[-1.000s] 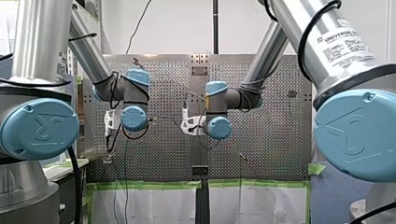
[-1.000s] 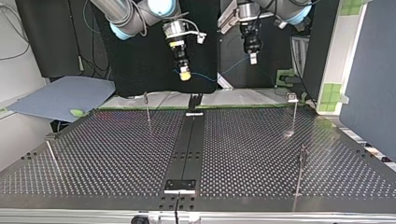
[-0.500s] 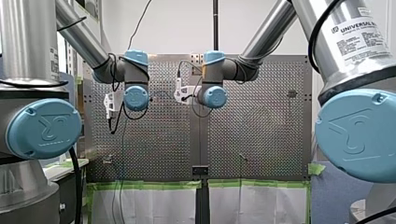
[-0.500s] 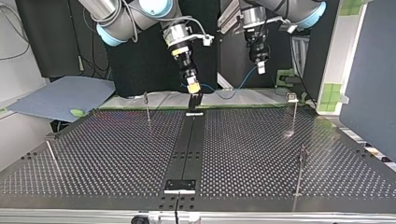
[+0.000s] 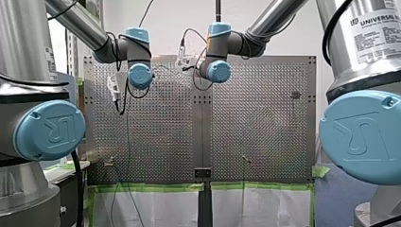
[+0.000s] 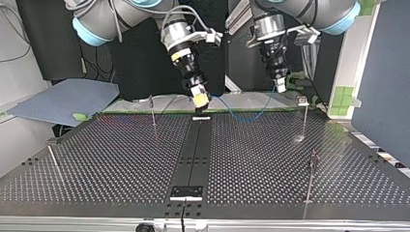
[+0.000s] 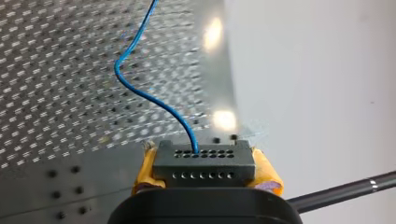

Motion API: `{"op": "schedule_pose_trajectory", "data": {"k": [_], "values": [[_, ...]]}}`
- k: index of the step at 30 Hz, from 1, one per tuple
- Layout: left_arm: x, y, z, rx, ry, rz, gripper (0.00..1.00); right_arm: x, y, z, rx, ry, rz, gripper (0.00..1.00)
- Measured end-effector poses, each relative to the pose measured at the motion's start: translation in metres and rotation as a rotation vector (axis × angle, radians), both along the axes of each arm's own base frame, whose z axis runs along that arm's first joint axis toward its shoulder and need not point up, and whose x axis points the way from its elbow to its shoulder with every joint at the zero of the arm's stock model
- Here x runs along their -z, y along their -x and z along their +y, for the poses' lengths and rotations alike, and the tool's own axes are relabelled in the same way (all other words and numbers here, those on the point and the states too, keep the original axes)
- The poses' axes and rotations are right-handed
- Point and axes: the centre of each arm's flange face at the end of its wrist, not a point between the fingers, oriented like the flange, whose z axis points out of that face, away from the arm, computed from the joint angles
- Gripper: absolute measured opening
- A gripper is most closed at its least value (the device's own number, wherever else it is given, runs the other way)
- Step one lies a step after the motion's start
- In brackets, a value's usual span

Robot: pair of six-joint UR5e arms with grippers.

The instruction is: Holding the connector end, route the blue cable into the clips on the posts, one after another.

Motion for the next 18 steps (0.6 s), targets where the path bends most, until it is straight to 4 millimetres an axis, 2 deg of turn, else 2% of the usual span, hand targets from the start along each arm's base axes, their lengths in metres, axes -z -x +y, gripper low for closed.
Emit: {"op": "schedule_pose_trajectory", "data": {"k": [10, 18], "values": [[-0.036, -0.019, 0.007, -0.014, 0.015, -0.015, 0.00, -0.002, -0.017, -0.013, -0.030, -0.015, 0.002, 0.00], [-0.067, -0.038, 0.022, -0.026, 0.017, -0.030, 0.00, -0.020, -0.026, -0.019, -0.045, -0.017, -0.033, 0.00]]}}
